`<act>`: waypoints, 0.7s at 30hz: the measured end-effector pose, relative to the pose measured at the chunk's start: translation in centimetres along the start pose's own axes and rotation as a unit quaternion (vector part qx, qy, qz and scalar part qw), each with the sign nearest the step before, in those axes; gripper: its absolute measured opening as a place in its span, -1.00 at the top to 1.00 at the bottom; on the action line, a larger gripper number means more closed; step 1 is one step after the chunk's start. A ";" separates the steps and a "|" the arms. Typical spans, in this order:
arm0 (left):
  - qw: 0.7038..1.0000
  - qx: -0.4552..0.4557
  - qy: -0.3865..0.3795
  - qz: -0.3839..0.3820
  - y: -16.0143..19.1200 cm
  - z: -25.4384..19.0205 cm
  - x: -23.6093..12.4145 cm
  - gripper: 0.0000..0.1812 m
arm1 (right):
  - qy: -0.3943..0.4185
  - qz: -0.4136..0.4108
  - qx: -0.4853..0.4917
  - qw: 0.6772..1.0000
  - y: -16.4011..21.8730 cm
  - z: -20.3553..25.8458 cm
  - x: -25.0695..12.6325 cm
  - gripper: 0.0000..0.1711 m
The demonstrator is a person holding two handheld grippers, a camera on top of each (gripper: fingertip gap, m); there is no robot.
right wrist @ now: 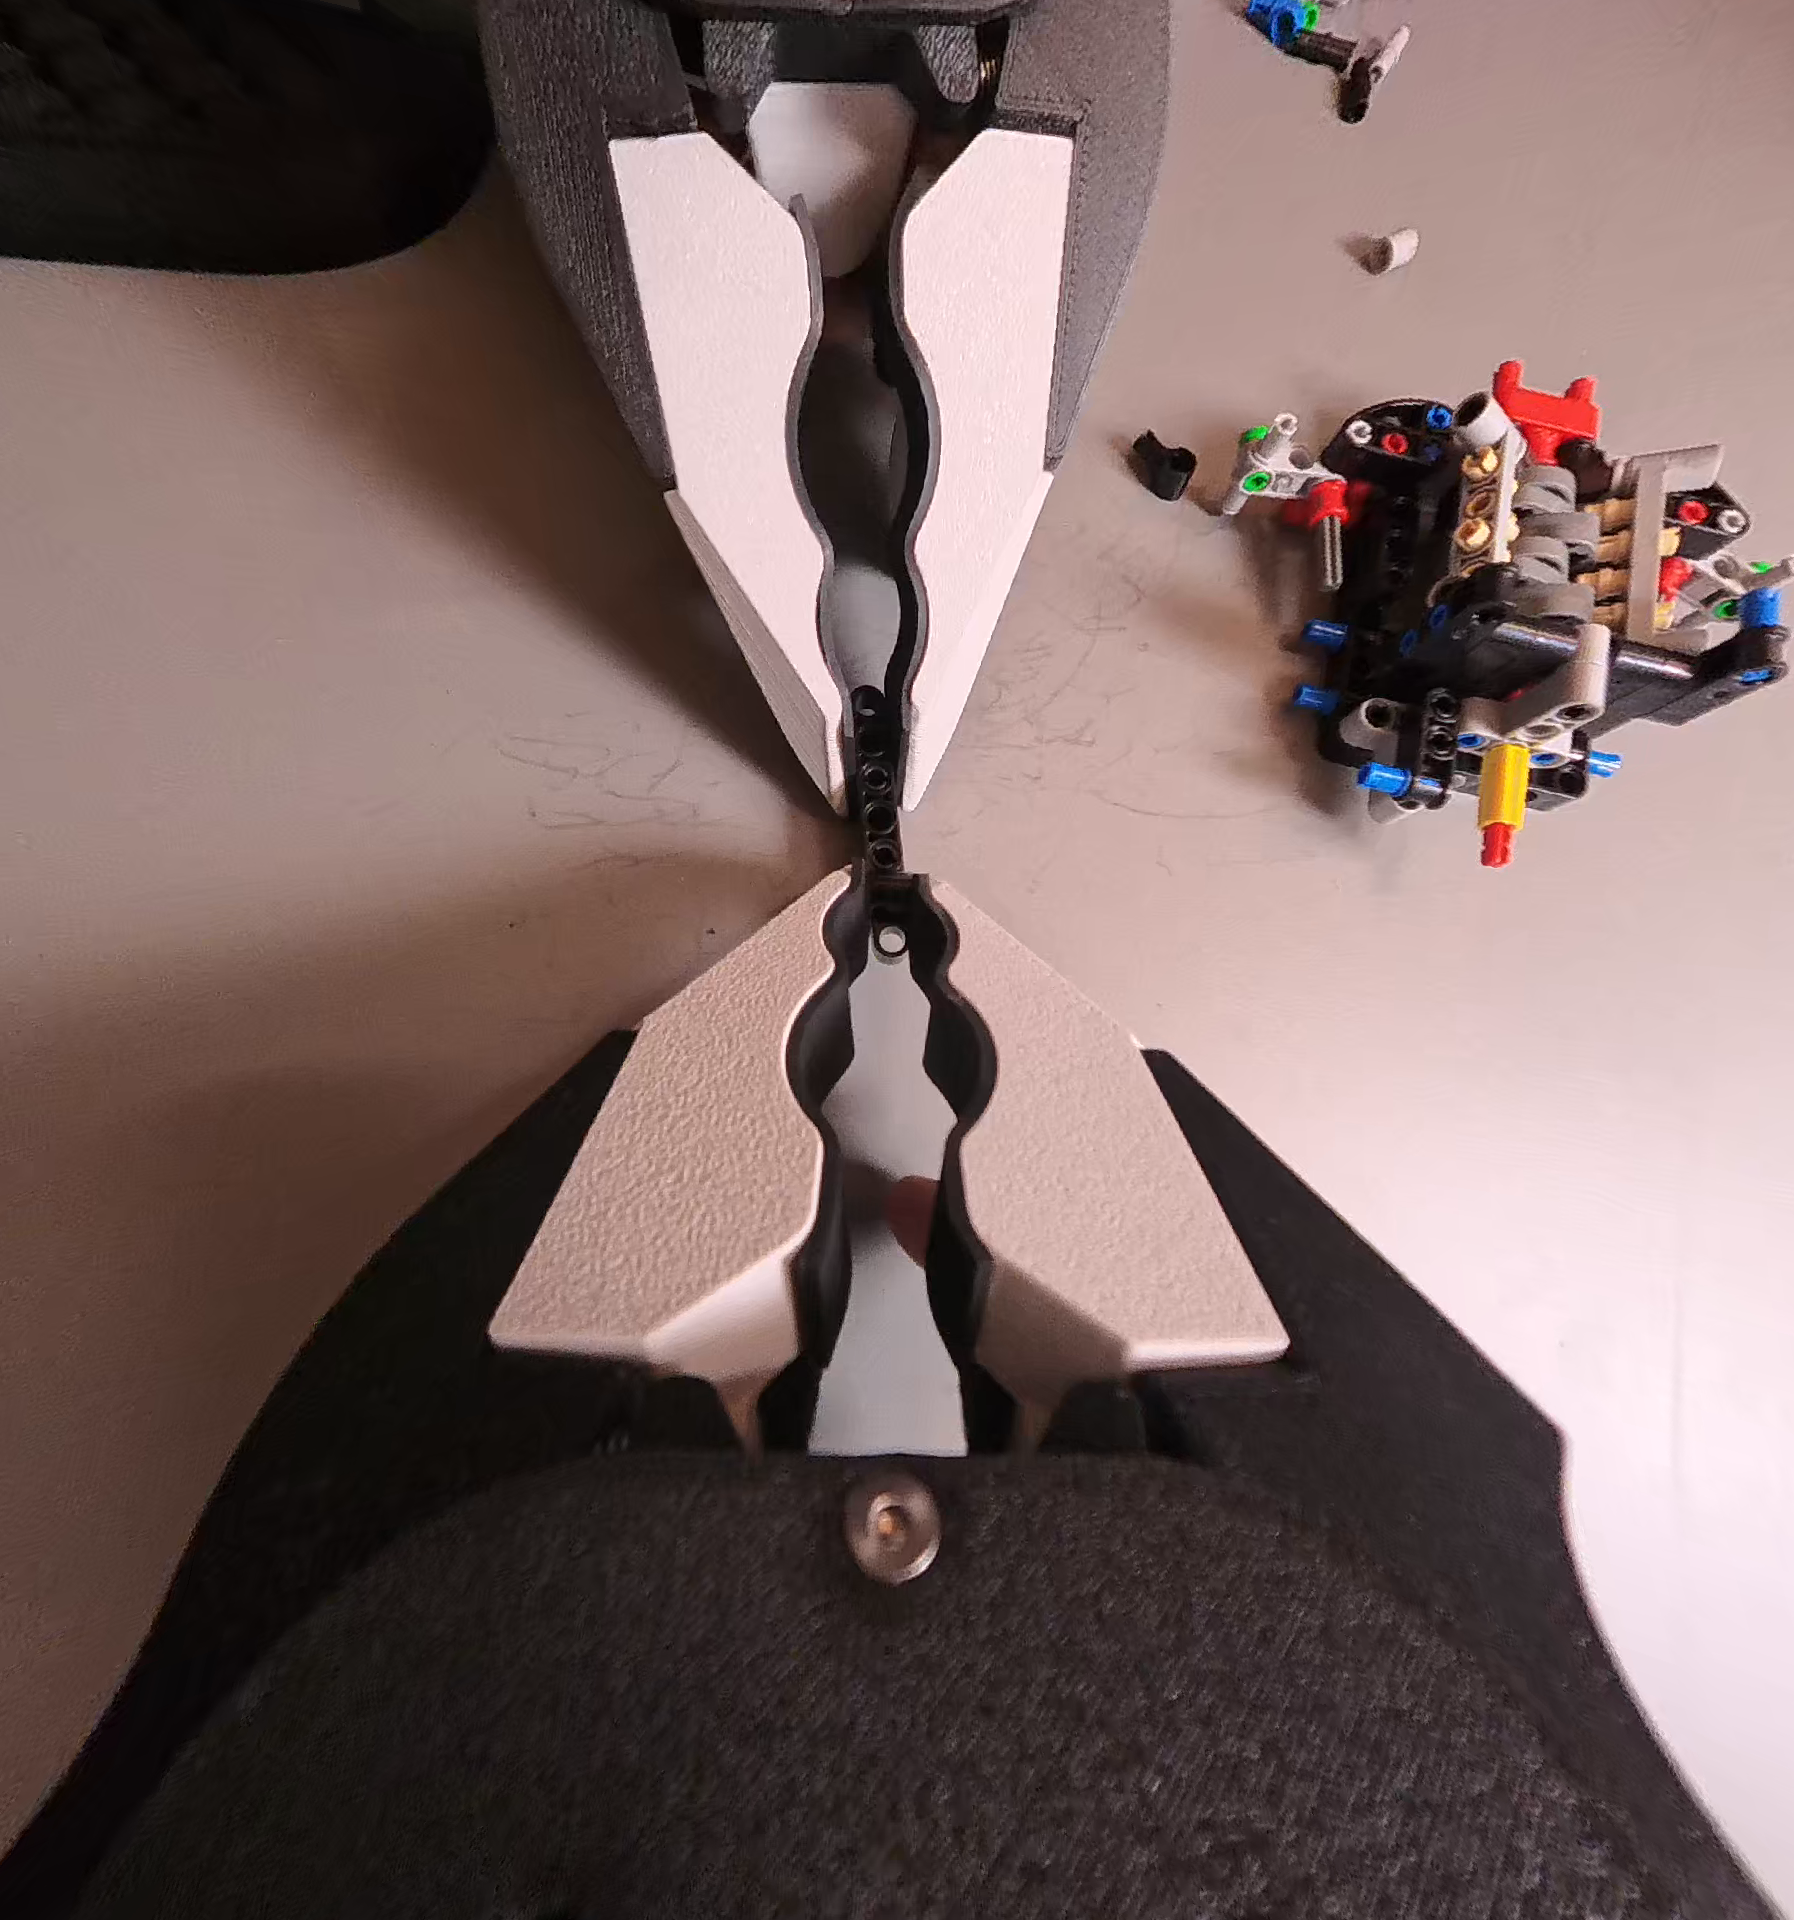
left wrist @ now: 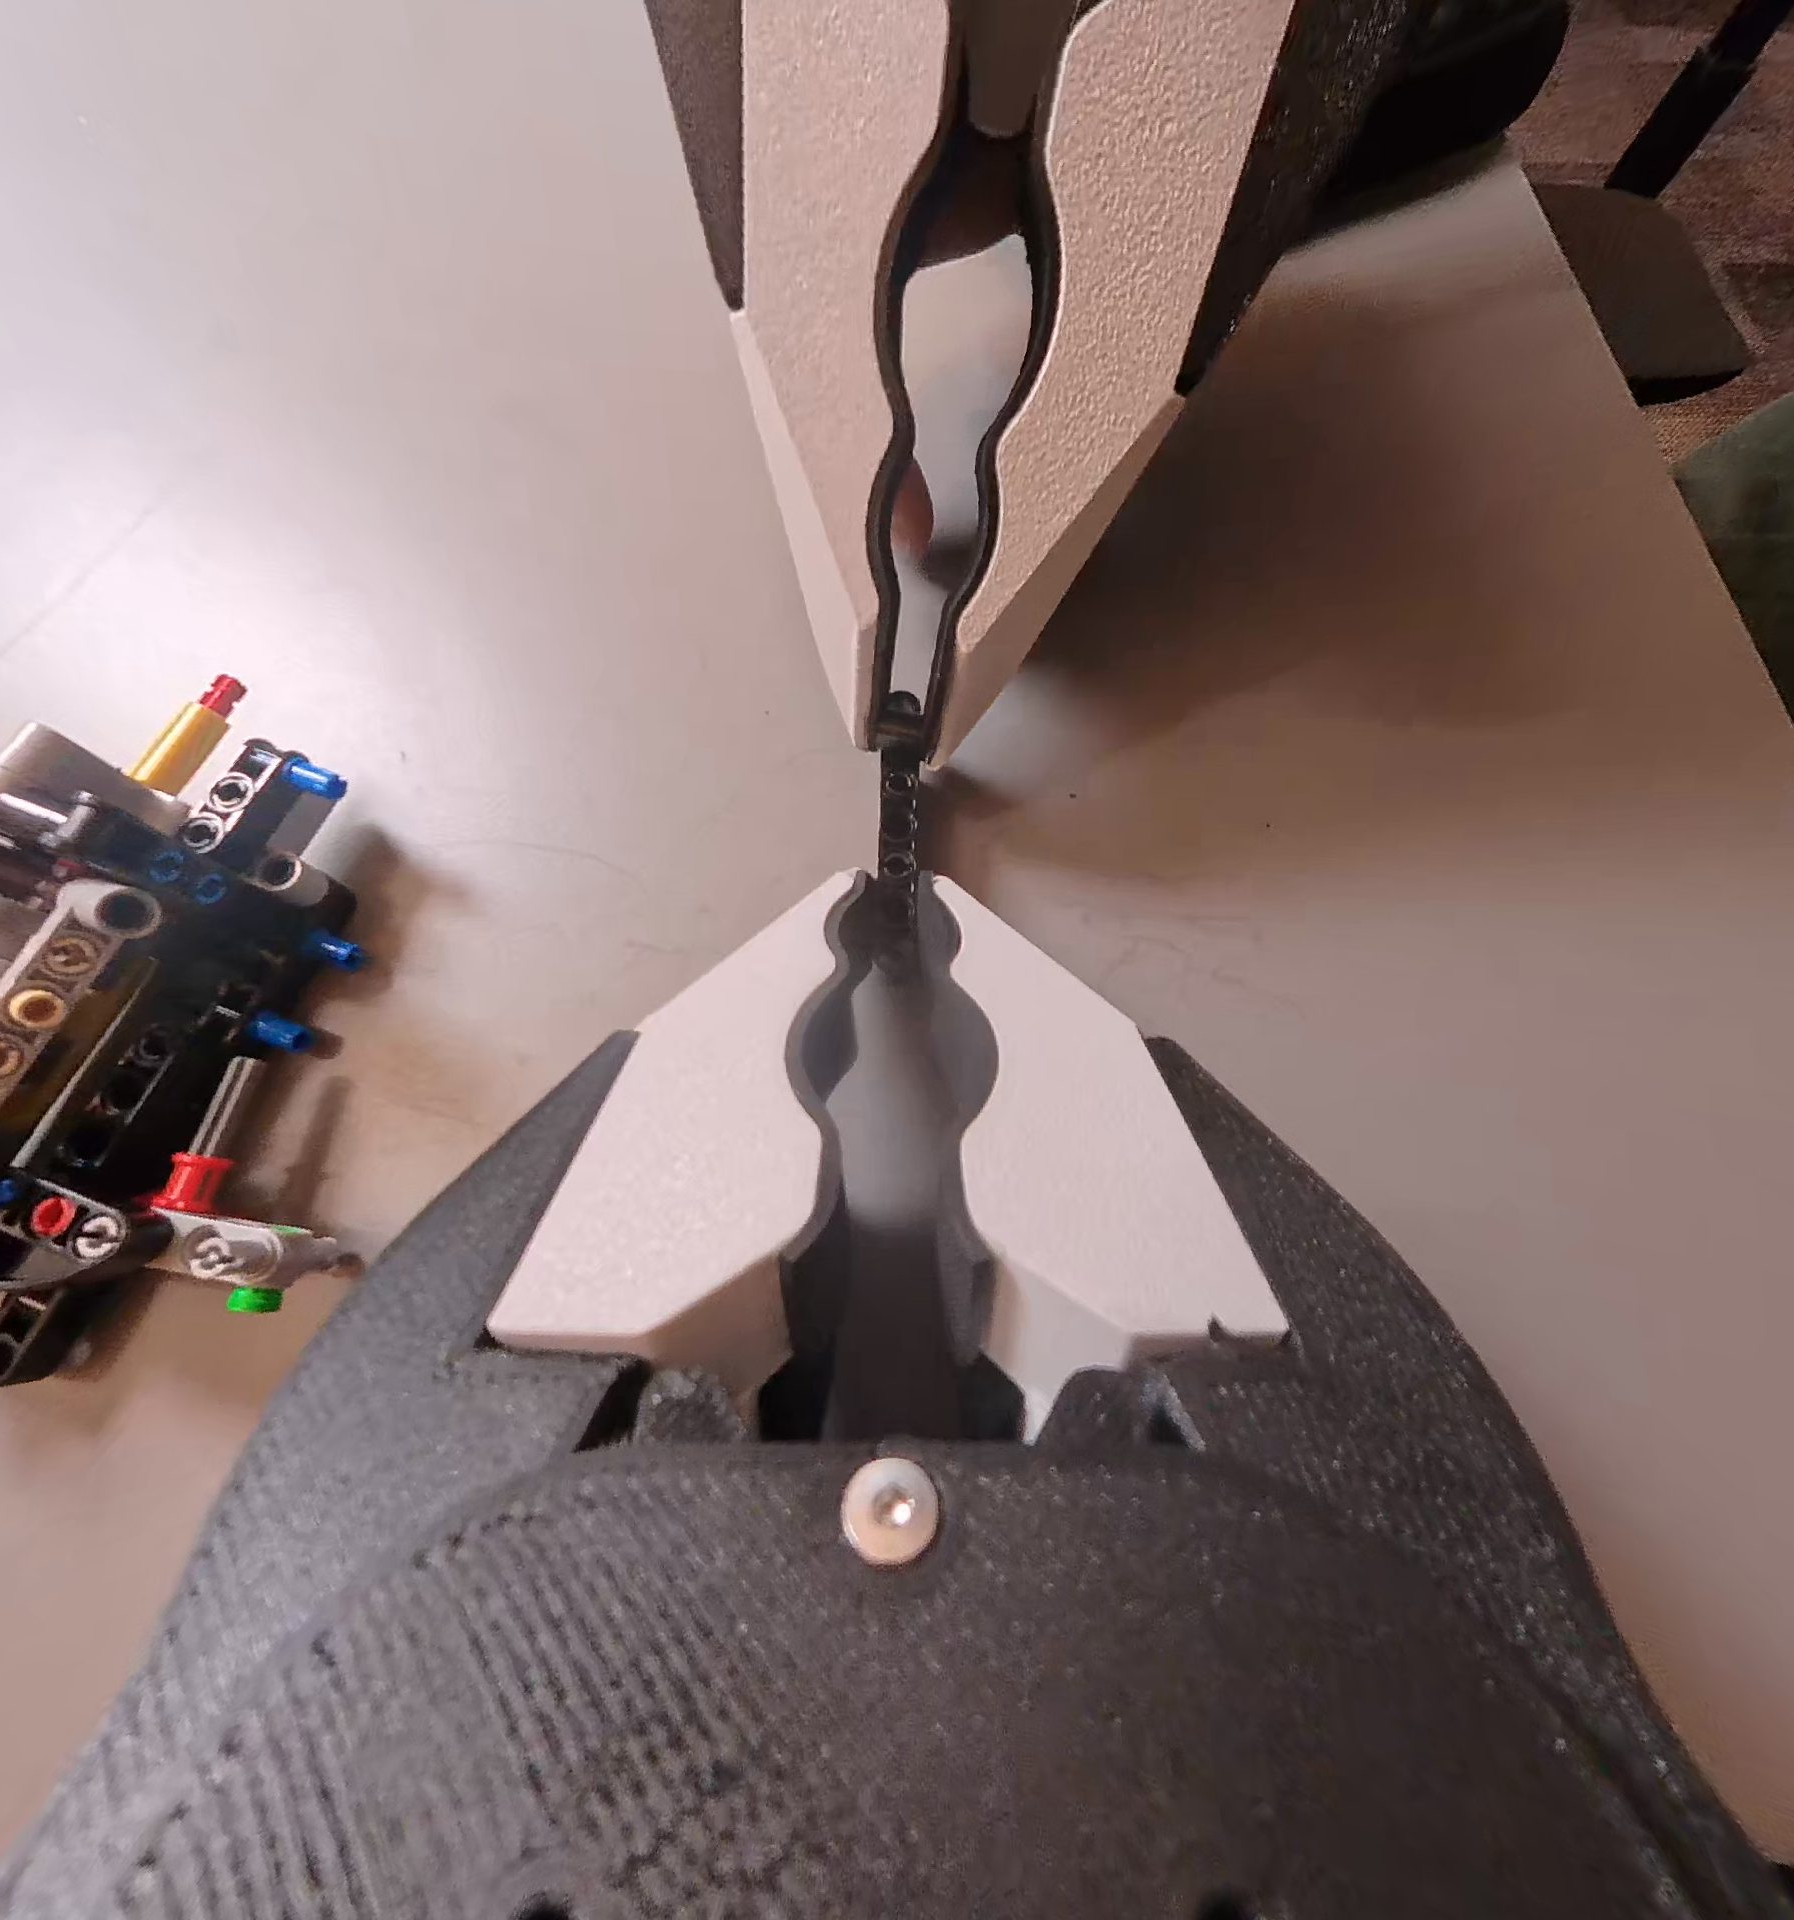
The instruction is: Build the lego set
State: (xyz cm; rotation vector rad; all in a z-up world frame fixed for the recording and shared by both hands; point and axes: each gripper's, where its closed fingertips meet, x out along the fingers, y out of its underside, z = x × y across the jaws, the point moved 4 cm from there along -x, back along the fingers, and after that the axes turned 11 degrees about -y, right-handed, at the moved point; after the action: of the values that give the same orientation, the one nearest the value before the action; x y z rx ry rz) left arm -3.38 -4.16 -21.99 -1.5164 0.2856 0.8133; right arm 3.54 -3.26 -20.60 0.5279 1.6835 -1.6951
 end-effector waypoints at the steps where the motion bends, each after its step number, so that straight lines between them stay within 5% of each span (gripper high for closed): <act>1: 1.000 -0.001 0.001 0.000 0.0 0.0 0.0 0.92 | 0.000 0.001 0.000 1.000 0.0 0.0 0.0 0.92; 4: 1.000 0.005 0.000 -0.001 0.0 -0.1 0.0 0.92 | -0.001 -0.018 0.020 1.000 0.0 0.1 -0.1 0.92; 7: 1.000 0.011 -0.004 -0.002 0.0 -0.2 0.0 0.92 | 0.004 -0.010 0.019 1.000 0.3 0.5 -0.4 0.64; 9: 1.000 0.011 -0.003 -0.002 0.0 -0.2 0.0 0.92 | 0.021 -0.013 0.017 1.000 0.3 0.6 -0.8 0.63; 21: 1.000 0.018 -0.004 -0.003 0.1 -0.3 -0.1 0.92 | 0.001 0.039 -0.031 0.999 -0.4 0.3 0.0 0.93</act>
State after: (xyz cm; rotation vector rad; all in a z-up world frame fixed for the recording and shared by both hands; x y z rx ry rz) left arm -3.42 -4.47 -22.01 -1.4801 0.2878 0.8059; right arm 3.31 -3.63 -20.25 0.5594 1.6880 -1.5824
